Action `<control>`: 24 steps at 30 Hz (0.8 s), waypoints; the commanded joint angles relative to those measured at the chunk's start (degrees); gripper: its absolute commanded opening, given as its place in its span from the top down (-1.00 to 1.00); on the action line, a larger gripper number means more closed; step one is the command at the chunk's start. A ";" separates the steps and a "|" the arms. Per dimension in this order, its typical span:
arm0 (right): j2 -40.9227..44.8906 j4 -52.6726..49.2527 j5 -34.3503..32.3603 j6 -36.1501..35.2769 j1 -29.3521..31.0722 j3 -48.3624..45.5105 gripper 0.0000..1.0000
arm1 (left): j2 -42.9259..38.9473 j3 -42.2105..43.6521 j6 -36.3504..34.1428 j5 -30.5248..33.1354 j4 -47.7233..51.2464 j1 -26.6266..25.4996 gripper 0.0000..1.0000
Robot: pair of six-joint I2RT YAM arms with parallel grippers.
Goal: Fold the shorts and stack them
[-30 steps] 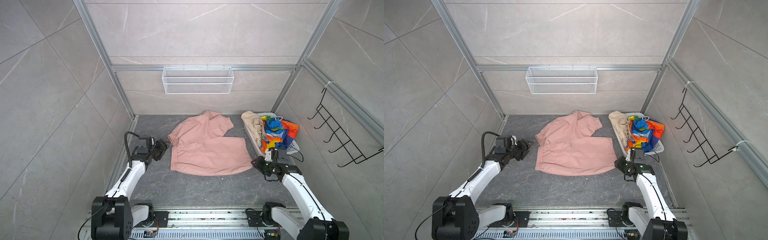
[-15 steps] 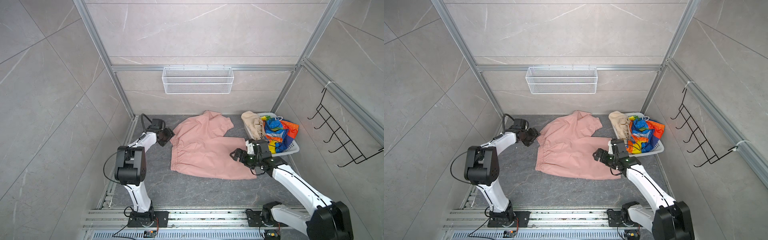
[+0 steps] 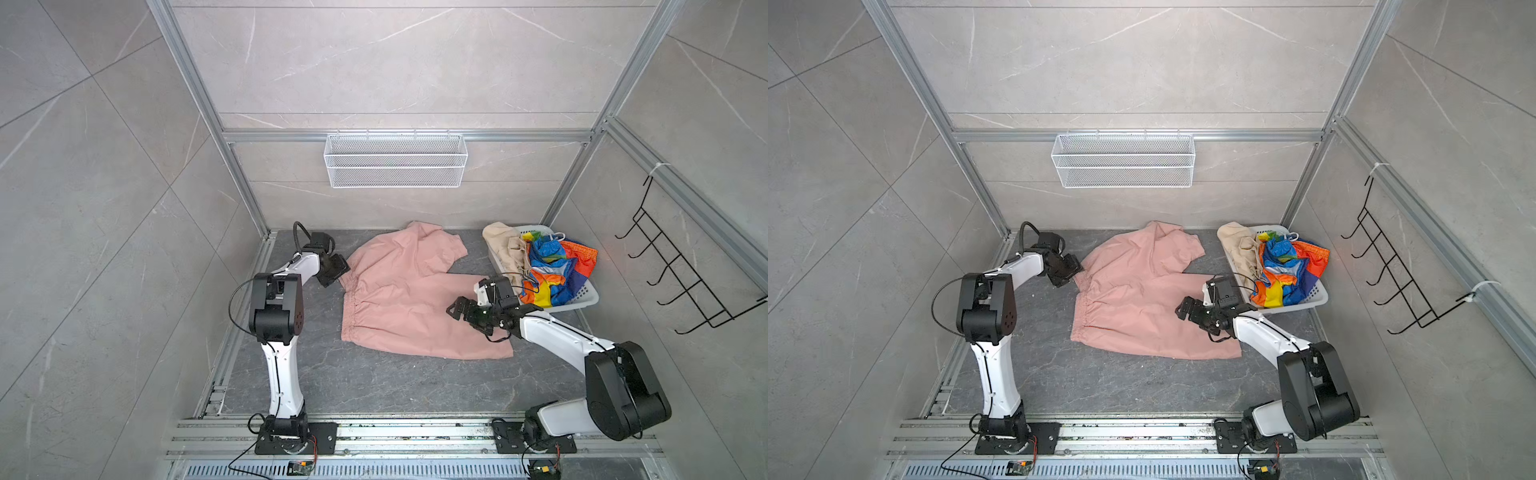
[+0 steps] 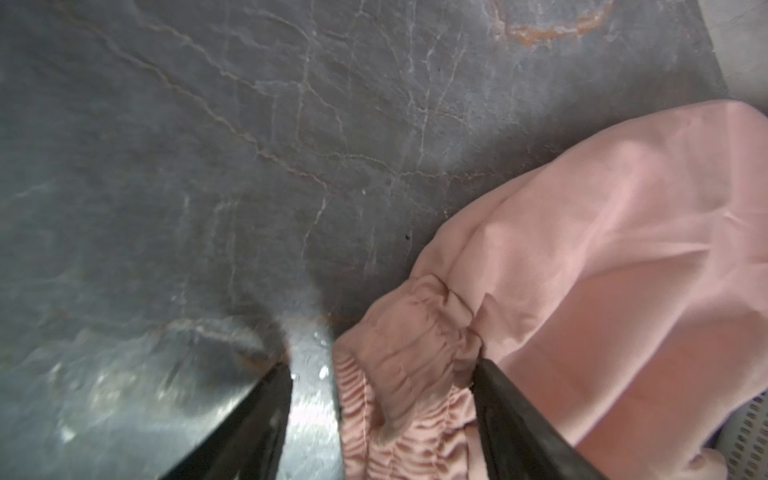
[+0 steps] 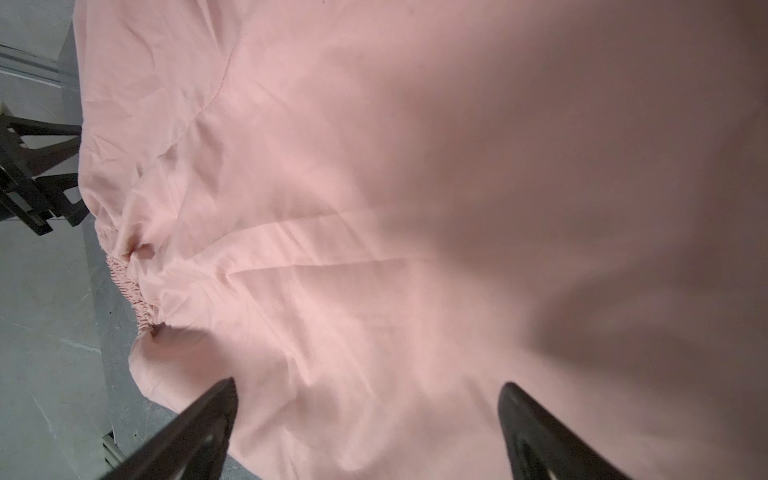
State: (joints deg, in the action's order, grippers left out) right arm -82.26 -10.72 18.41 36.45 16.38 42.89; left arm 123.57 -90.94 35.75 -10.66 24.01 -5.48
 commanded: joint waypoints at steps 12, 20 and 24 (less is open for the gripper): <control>2.43 2.10 -1.56 2.05 0.26 -10.89 -0.98 | 1.57 -10.81 -10.57 7.14 3.19 0.90 1.00; 19.71 -5.21 -1.69 8.23 3.11 -19.68 -0.99 | -2.70 -9.79 -13.84 11.27 4.74 0.90 1.00; 26.54 -17.29 -7.43 4.63 3.39 -7.15 -0.98 | -3.94 -5.88 -13.07 13.17 3.05 1.26 1.00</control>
State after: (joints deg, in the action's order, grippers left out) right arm -58.28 -18.83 15.70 42.04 19.57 27.22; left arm 123.33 -98.48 23.86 -0.47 27.27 -4.99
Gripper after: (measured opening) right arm 0.992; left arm 0.047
